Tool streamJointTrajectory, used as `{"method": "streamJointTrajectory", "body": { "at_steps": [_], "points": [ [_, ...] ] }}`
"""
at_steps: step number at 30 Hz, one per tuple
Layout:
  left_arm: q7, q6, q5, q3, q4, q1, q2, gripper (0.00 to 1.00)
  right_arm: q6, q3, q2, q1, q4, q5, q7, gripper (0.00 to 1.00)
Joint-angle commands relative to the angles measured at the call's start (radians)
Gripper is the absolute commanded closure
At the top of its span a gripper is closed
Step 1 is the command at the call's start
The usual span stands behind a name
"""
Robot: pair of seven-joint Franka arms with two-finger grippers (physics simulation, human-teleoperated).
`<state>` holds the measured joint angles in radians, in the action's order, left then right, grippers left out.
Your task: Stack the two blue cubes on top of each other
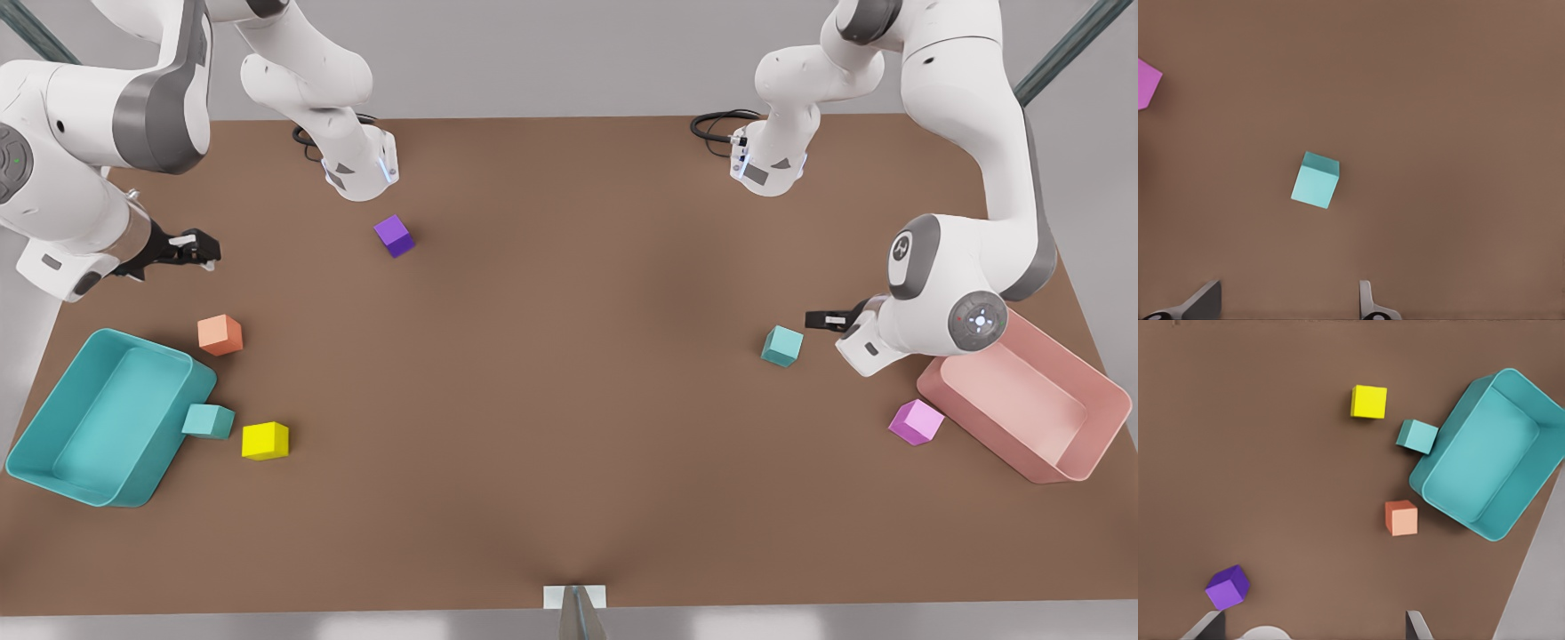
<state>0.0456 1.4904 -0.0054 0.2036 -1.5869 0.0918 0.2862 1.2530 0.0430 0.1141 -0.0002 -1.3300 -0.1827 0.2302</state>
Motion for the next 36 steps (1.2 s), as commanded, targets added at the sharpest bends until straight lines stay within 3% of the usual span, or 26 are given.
{"method": "streamJointTrajectory", "body": {
  "at_steps": [1, 3, 5, 9, 14, 23, 36],
  "points": [
    [0.02, -0.013, 0.001, 0.0, 0.001, 0.002, -0.002, 0.0, 0.011, 0.0, -0.002, 0.0, -0.008, -0.003, 0.084, 0.0],
    [0.02, -0.019, 0.001, 0.0, 0.001, 0.002, -0.002, 0.0, 0.0, 0.001, 0.024, 0.011, -0.029, -0.001, 0.09, 0.0],
    [0.02, -0.036, -0.001, 0.0, 0.001, 0.002, -0.002, 0.0, 0.101, -0.002, 0.084, 0.039, -0.187, -0.035, 0.25, 0.0],
    [0.022, -0.038, -0.001, 0.002, 0.001, 0.002, -0.002, 0.0, 0.354, -0.005, 0.269, -0.037, -0.222, -0.015, 0.817, 0.0],
    [0.022, -0.038, -0.001, 0.002, 0.002, 0.002, -0.002, 0.0, 0.649, -0.005, 0.343, -0.096, -0.238, 0.083, 1.408, 0.0],
    [0.022, -0.056, -0.001, 0.002, 0.016, 0.0, -0.002, 0.0, 0.767, -0.009, 0.414, -0.167, -0.228, 0.173, 2.189, 0.0],
    [0.023, -0.058, 0.001, 0.002, 0.021, -0.001, -0.002, 0.0, 0.908, -0.032, 0.541, -0.287, -0.21, 0.184, 2.103, 0.0]
  ]
}}
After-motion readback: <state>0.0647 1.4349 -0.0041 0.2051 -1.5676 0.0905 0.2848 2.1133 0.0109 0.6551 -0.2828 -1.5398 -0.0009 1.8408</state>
